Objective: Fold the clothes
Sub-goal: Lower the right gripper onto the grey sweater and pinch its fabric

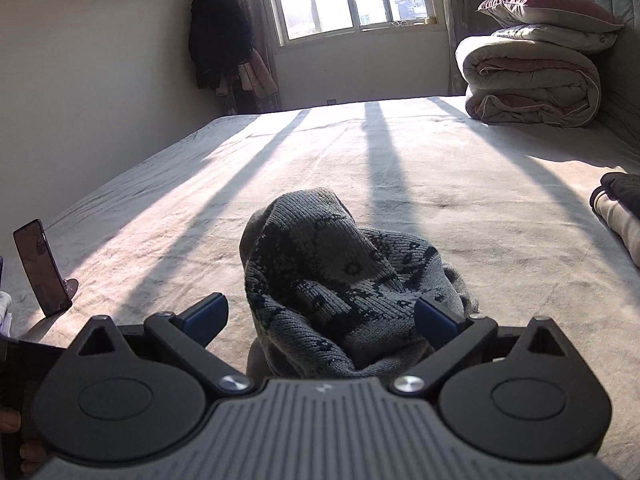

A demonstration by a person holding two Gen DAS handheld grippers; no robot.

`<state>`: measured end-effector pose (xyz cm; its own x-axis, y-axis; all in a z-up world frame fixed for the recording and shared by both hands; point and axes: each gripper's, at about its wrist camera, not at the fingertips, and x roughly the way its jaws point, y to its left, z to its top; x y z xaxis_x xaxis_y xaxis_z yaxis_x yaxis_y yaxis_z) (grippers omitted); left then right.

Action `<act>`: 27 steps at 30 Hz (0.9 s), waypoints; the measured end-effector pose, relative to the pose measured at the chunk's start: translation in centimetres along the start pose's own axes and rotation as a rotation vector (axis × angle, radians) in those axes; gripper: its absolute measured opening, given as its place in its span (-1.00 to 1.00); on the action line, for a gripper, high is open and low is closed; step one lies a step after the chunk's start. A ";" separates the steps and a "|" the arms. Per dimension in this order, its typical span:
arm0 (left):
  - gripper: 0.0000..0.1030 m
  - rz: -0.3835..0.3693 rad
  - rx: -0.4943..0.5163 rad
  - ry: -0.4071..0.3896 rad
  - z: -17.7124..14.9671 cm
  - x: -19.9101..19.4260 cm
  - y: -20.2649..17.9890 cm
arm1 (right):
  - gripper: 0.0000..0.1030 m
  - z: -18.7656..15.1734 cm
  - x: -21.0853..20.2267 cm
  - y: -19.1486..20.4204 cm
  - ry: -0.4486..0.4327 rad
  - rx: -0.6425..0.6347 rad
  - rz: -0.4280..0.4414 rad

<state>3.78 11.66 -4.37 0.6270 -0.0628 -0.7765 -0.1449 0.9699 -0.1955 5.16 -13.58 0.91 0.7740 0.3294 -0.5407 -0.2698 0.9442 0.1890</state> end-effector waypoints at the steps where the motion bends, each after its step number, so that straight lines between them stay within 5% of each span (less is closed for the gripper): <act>1: 0.98 0.004 -0.004 -0.005 0.0 0.0 0.1 | 0.82 -0.3 0.6 0.1 0.022 -0.002 -0.004; 6: 0.98 -0.022 0.055 -0.033 0.2 -0.1 -0.8 | 0.81 -1.0 1.7 -0.1 0.041 -0.039 -0.071; 19: 0.98 0.057 0.136 -0.014 -0.5 0.2 -3.2 | 0.86 -1.4 1.0 -0.2 0.020 -0.080 -0.130; 23: 0.98 0.053 0.132 -0.007 -0.5 0.1 -3.4 | 0.51 -1.5 1.0 0.3 0.018 -0.105 -0.137; 27: 0.98 0.043 0.130 -0.007 -0.4 -0.2 -3.8 | -0.13 -1.5 1.1 0.3 0.027 -0.100 -0.116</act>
<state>3.86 7.91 -3.71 0.6273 -0.0189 -0.7785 -0.0721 0.9940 -0.0823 5.08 -12.95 -0.90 0.7879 0.2166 -0.5765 -0.2361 0.9708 0.0421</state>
